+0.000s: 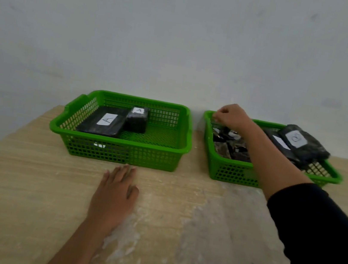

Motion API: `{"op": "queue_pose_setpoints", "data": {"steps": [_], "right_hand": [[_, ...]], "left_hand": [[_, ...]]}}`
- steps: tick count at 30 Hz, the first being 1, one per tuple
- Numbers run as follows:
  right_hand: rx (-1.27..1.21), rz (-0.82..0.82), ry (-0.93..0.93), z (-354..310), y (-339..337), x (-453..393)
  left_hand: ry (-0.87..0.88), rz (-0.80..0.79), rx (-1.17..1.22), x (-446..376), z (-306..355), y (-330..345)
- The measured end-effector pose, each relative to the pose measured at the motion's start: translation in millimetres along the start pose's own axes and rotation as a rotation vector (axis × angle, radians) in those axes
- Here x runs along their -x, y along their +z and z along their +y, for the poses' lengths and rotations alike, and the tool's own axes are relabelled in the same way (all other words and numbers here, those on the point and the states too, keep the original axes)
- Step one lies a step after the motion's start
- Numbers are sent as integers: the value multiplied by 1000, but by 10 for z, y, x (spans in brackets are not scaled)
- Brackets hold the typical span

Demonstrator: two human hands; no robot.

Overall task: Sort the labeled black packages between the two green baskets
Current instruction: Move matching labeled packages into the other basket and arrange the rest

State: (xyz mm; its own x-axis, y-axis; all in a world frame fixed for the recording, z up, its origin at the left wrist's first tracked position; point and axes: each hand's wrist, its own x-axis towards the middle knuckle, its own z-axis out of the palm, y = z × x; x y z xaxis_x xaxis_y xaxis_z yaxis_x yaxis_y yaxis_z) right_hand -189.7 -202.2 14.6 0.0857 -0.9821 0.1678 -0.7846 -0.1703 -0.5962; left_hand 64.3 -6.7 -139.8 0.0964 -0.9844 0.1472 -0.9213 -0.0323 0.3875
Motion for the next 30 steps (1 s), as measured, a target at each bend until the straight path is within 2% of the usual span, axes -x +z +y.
{"op": "queue_pose_setpoints", "data": {"steps": [1, 3, 5, 9, 14, 17, 20, 24, 26, 28, 30], "right_hand": [[113, -42, 31, 151, -45, 71], [283, -226, 57, 380, -19, 214], [359, -362, 50, 506, 69, 327], [395, -280, -18, 498, 113, 349], [12, -259, -76, 372, -122, 484], [52, -349, -115, 354, -160, 601], [55, -276, -120, 415, -182, 634], [-17, -373, -6, 462, -214, 670], [15, -383, -29, 471, -214, 683], [60, -306, -99, 466, -237, 713], [-1, -150, -161, 427, -277, 764]], "left_hand": [[-2, -3, 3, 8, 8, -2], [-6, 0, 6, 19, 10, -14], [-4, 6, 8, 30, 24, -26], [-4, 12, 29, 61, 42, -52], [-1, 14, 54, 67, 28, -54], [-3, 11, 56, 64, 20, -47], [-2, 14, 52, 61, 20, -41], [-1, 9, 49, 60, 20, -46], [-1, 15, 54, 65, 18, -48], [3, 18, 54, 71, 14, -49], [6, 20, 55, 68, 6, -41]]}}
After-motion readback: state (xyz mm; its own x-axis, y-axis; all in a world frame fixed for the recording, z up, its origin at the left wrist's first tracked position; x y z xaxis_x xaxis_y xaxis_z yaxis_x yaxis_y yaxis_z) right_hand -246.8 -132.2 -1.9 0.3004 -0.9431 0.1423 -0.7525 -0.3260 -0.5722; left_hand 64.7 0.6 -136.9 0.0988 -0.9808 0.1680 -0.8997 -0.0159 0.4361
